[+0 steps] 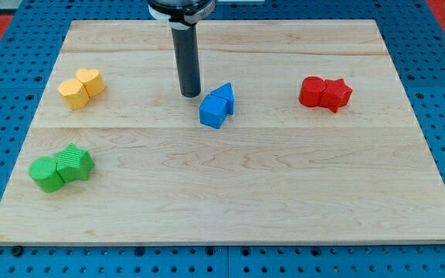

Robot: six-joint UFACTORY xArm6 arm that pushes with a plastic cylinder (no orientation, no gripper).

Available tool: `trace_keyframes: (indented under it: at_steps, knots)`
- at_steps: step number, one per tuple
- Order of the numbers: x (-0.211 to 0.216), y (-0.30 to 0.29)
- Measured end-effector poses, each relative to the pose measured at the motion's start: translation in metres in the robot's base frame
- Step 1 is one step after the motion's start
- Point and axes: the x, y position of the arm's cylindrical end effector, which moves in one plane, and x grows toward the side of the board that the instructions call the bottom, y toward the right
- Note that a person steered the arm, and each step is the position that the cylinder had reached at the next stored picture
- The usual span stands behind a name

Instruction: Move the blue cube slightly away from the blue triangle

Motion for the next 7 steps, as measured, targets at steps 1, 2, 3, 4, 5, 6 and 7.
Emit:
trace_keyframes:
  at_steps: [1, 2, 3, 4, 5, 6, 7]
  knots:
    - [0.001, 0.0]
    - [0.001, 0.0]
    - [0.001, -0.001]
    - [0.001, -0.004]
    - [0.009, -0.011]
    - [0.027, 0.004]
    - [0.038, 0.031]
